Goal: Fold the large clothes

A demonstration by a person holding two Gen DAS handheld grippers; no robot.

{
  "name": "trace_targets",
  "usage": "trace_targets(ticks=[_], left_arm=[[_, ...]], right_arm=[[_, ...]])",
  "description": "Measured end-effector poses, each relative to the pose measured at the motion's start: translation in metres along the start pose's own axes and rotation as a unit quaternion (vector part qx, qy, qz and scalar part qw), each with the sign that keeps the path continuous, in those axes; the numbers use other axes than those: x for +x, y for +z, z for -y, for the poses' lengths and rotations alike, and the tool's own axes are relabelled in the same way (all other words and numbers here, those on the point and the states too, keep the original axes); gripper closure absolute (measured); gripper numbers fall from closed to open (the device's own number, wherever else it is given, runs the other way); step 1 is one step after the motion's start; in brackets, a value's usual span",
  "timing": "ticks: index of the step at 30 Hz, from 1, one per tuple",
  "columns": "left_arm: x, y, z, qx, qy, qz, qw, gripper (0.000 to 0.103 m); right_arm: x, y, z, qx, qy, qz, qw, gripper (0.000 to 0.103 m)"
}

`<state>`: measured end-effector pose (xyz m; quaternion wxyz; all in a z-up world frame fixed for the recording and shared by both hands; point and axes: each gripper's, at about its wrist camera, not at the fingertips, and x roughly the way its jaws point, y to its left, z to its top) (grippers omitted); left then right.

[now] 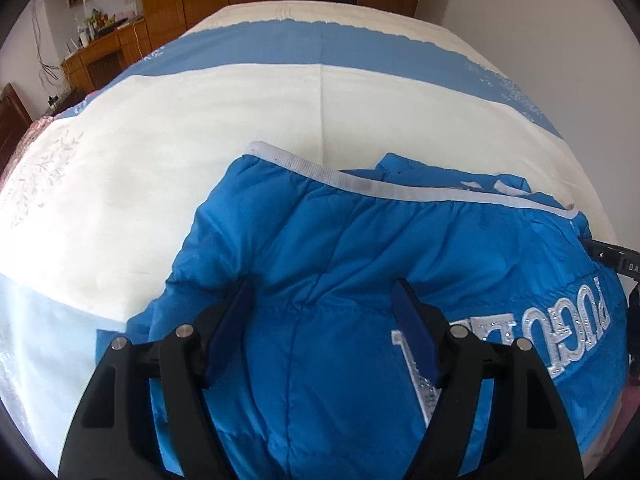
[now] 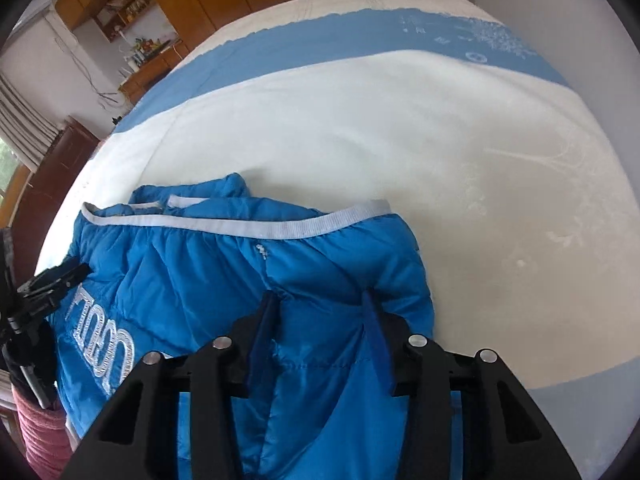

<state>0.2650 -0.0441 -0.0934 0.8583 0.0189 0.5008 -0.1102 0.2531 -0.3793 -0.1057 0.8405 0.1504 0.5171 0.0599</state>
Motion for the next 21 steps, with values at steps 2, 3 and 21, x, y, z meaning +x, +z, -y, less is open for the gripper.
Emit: trace_targets(ticks=[2,3,21], left_arm=[[0.0,0.001,0.001,-0.001,0.001,-0.003,1.0,0.03],[-0.002,0.0,0.001,-0.003,0.0,-0.002,1.0,0.03],[-0.106,-0.099,0.034,0.012,0.002,0.063,0.998,0.032]], right_arm=[[-0.003,-0.001,0.002,0.008,0.003,0.004,1.0,0.06],[-0.007,-0.002,0.002,0.01,0.005,0.006,1.0,0.06],[-0.114,-0.113,-0.041,-0.061,-0.012,0.04,0.997,0.058]])
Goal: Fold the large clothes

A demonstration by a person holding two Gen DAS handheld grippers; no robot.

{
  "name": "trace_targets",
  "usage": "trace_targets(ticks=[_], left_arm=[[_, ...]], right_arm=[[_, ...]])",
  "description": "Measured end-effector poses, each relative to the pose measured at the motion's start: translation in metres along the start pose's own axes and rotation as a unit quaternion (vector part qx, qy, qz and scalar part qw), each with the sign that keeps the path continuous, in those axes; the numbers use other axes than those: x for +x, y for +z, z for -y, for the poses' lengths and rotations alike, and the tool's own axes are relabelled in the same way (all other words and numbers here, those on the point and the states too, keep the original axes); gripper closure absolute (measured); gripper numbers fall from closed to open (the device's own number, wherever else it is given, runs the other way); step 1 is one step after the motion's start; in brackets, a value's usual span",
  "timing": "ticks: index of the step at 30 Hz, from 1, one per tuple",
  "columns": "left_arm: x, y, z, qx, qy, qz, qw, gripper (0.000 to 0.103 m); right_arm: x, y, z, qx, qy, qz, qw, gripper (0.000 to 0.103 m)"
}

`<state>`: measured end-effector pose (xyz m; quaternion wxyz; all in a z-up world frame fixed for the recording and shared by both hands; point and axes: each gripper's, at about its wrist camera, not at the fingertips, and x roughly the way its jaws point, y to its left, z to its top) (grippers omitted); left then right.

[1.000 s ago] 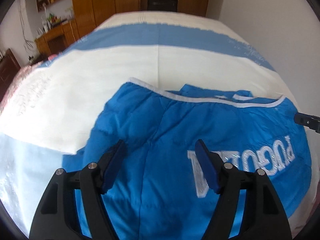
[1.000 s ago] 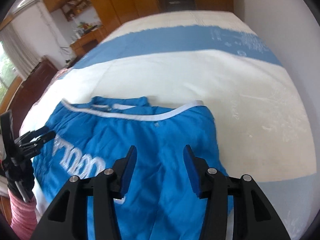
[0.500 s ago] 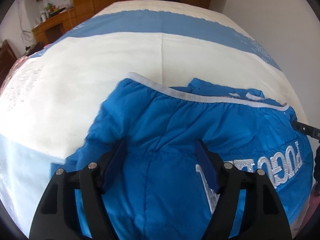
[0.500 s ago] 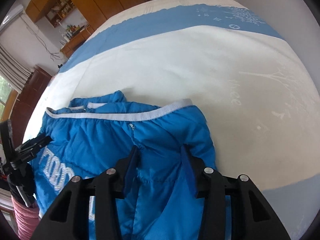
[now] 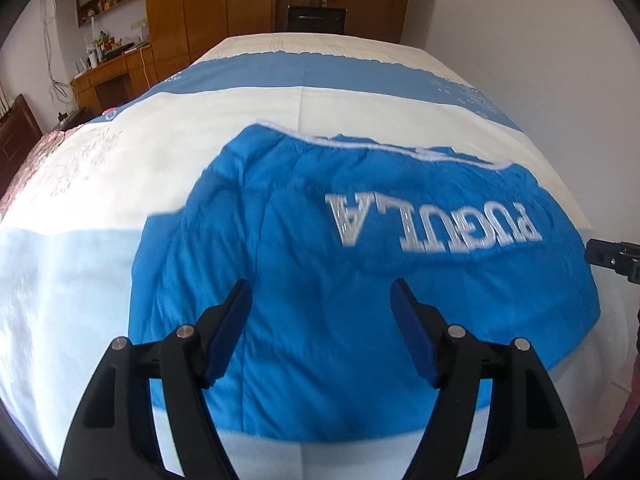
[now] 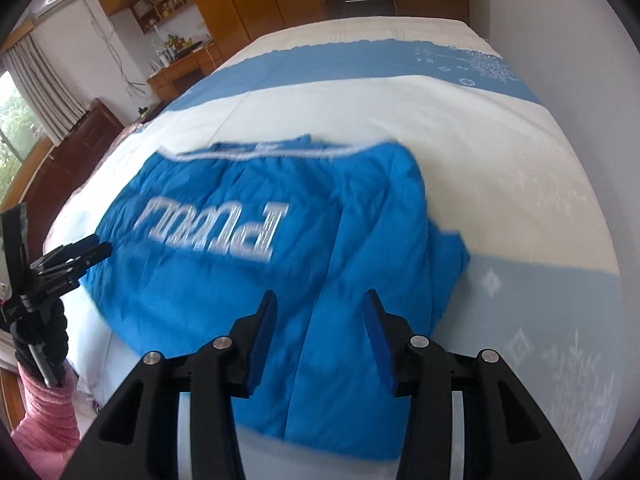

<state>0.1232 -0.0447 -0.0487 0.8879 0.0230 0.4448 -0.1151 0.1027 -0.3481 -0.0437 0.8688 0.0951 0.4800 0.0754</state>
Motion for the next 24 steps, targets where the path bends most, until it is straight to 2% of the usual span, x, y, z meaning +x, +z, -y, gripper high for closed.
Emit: trace_targets(ticks=[7,12,16,19,21,23,24], left_arm=[[-0.003,-0.02,0.013,0.02,0.013,0.017,0.9996,0.032],[0.018,-0.028,0.016,0.023,0.017,-0.004,0.9996,0.03],[0.031,-0.033,0.014,0.012,0.009,-0.01,0.9998,0.028],[0.03,-0.03,0.016,0.008,0.017,-0.015,0.9997,0.03],[0.024,-0.026,0.019,-0.002,0.003,-0.016,0.9999,0.031],[0.013,-0.02,0.028,-0.007,-0.039,-0.005,0.9992,0.031],[0.009,-0.018,0.033,-0.003,-0.046,0.0,0.9989,0.031]], right_arm=[[0.001,-0.031,-0.003,-0.001,0.002,-0.004,1.0,0.058],[0.022,-0.038,0.003,0.01,0.003,-0.022,1.0,0.058],[0.032,-0.045,0.005,0.014,0.002,-0.024,1.0,0.058],[0.03,-0.045,0.004,0.013,-0.001,-0.02,1.0,0.058],[0.022,-0.043,0.008,0.025,0.01,-0.017,0.999,0.058],[0.014,-0.042,0.01,0.026,0.012,-0.01,1.0,0.058],[0.01,-0.041,0.01,0.023,0.006,-0.005,1.0,0.058]])
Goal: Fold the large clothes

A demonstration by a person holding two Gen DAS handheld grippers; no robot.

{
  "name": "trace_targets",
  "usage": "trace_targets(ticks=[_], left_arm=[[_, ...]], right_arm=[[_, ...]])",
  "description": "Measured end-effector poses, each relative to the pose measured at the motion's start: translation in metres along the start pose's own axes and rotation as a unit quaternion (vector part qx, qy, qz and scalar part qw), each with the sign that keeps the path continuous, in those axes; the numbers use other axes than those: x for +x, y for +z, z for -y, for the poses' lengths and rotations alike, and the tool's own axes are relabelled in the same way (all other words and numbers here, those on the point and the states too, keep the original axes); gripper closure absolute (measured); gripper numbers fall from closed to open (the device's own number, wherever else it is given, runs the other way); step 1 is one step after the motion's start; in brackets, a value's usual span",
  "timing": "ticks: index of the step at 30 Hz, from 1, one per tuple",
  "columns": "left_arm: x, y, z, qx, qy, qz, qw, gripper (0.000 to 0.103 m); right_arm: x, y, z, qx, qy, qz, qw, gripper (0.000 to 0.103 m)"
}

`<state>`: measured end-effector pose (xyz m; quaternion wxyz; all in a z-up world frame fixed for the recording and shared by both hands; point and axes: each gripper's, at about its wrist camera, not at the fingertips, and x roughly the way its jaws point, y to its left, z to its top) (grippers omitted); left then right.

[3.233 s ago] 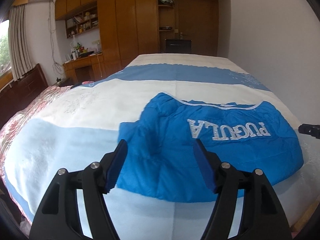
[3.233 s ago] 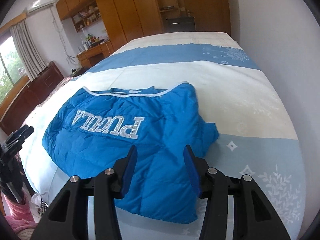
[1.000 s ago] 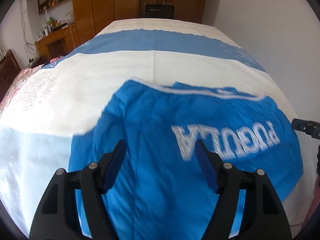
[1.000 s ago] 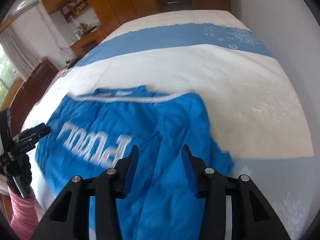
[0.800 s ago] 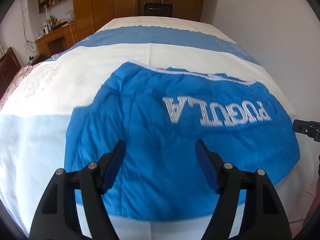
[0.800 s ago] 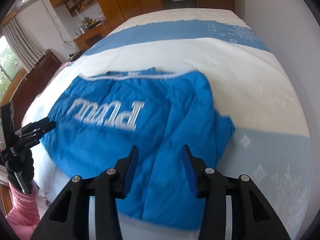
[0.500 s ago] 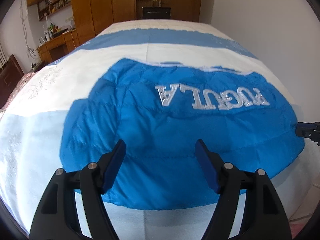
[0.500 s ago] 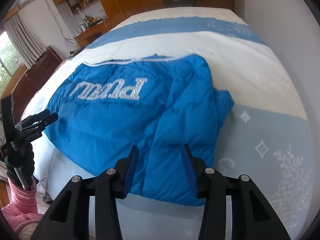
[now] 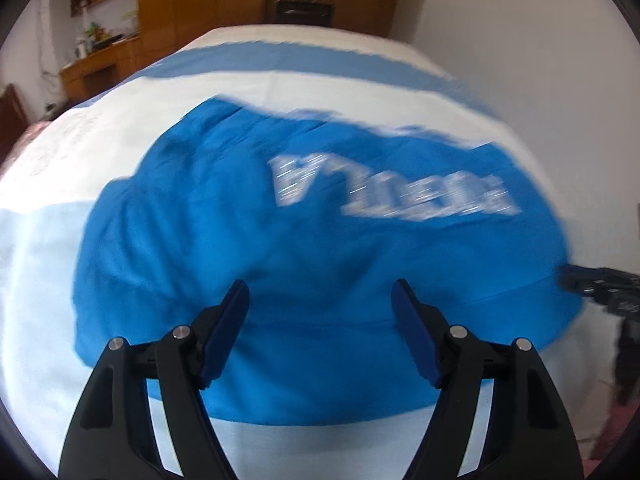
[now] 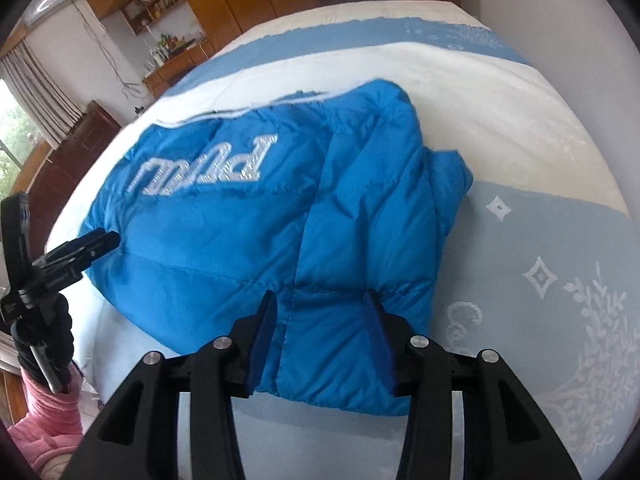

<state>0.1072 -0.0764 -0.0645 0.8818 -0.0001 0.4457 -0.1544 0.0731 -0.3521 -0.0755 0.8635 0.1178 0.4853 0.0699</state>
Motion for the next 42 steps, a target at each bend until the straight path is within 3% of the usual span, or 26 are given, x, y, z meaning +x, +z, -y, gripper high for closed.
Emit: trace_targets(ticks=[3,8,15,22,28,33,35,42], left_arm=[[-0.002,0.008,0.031,0.034,-0.012,0.011,0.9993,0.031],[0.029,0.011,0.061,0.059,-0.002,-0.019,0.9981,0.03],[0.054,-0.004,0.055,0.059,-0.006,-0.026,0.9979,0.028],[0.03,-0.006,0.045,0.034,-0.026,-0.019,0.9989,0.03],[-0.022,-0.017,-0.012,-0.046,0.021,0.019,0.9985,0.029],[-0.054,-0.045,-0.073,-0.145,0.066,0.027,0.9868,0.027],[-0.059,-0.057,-0.094,-0.186,0.051,0.022,0.9809,0.026],[-0.041,-0.077,-0.13,-0.293,-0.058,0.015,0.9543,0.025]], right_arm=[[-0.003,0.0,-0.001,-0.002,-0.006,-0.001,1.0,0.058],[0.005,-0.003,-0.001,0.002,-0.008,-0.01,1.0,0.058],[0.013,-0.006,-0.001,0.002,-0.001,-0.01,1.0,0.058],[-0.003,-0.002,0.003,0.009,0.003,0.002,1.0,0.058],[-0.013,0.001,0.019,0.025,-0.009,0.003,1.0,0.057],[-0.002,0.0,0.027,0.03,-0.015,-0.013,0.999,0.057],[0.005,-0.001,0.028,0.031,-0.017,-0.019,0.999,0.057],[0.016,-0.002,0.029,0.031,-0.016,-0.029,0.999,0.056]])
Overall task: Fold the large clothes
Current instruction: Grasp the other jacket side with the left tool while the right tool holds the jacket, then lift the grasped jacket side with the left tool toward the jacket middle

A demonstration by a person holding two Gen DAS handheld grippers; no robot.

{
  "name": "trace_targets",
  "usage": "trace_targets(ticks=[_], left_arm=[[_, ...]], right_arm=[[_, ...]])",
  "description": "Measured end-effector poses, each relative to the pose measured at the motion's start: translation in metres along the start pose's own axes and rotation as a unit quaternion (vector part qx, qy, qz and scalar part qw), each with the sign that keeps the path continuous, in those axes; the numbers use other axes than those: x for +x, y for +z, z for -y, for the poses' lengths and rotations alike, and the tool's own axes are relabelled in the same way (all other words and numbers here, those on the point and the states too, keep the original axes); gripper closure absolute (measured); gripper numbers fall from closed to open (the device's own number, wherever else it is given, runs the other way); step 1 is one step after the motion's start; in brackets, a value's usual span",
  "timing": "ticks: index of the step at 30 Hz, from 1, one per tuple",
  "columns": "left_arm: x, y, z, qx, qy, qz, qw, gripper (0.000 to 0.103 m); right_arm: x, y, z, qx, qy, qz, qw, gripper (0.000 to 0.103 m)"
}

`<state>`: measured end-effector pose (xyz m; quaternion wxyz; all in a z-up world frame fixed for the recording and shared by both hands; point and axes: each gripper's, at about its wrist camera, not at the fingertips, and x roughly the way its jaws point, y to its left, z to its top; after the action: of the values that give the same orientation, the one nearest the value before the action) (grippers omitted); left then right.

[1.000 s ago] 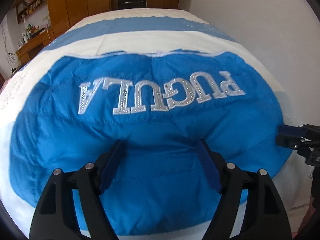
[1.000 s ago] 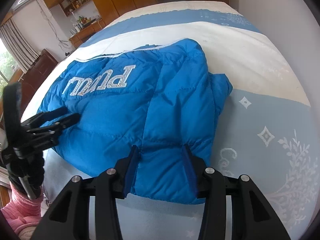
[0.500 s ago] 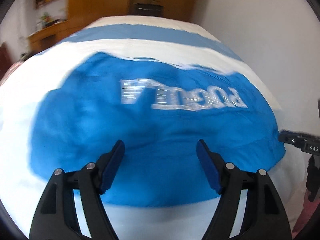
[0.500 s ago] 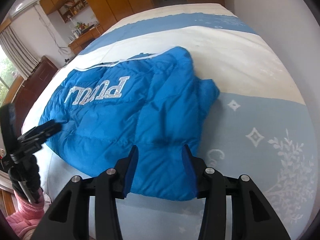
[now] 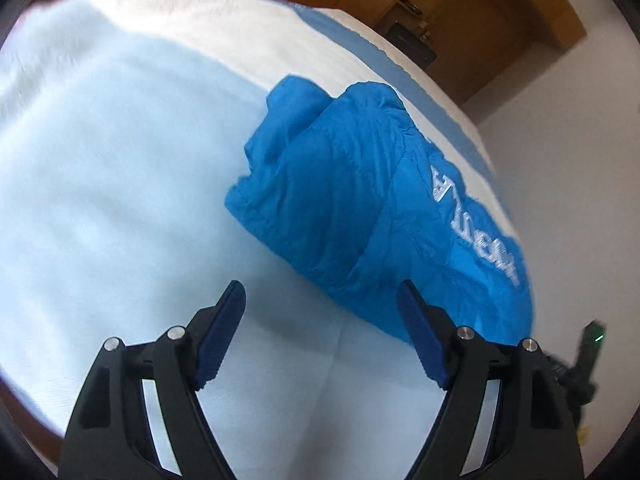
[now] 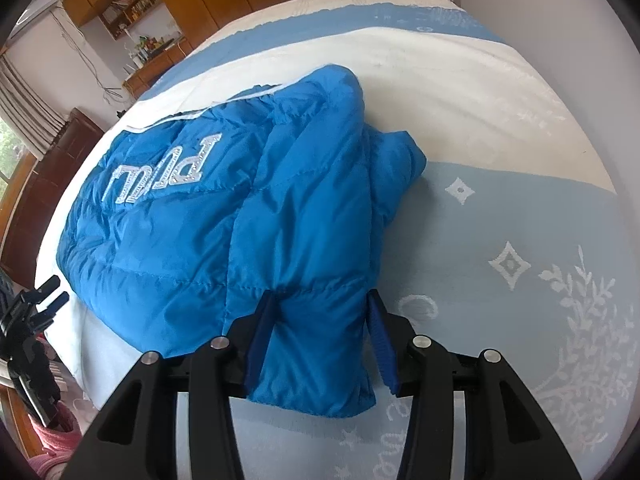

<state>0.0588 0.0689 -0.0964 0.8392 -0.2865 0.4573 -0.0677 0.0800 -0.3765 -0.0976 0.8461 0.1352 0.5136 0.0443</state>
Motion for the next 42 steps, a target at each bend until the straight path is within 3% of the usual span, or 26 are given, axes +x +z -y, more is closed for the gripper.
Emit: trace_targets(ticks=[7,12,14,20,29,42], left_arm=[[0.02,0.015,-0.024,-0.076,-0.059,0.007,0.9953,0.025],[0.029,0.029,-0.025,-0.087,-0.059,0.03,0.994,0.028],[0.034,0.03,-0.021,-0.086,-0.048,0.029,0.9947,0.041],[0.03,0.03,-0.019,-0.084,-0.059,0.032,0.9942,0.063],[0.04,0.027,-0.031,-0.085,-0.068,0.015,0.994,0.065],[0.05,0.032,-0.026,-0.066,-0.067,0.027,0.9952,0.068]], right_arm=[[0.0,-0.002,-0.003,-0.013,-0.009,0.0,1.0,0.055],[0.005,0.002,-0.003,-0.012,-0.009,-0.007,1.0,0.053],[0.008,0.003,0.0,-0.006,-0.005,-0.013,1.0,0.051],[0.013,0.004,0.007,0.005,0.006,-0.024,1.0,0.048],[0.024,0.005,0.005,0.0,-0.009,-0.031,0.999,0.047],[0.031,0.003,0.002,-0.002,-0.015,-0.022,1.0,0.046]])
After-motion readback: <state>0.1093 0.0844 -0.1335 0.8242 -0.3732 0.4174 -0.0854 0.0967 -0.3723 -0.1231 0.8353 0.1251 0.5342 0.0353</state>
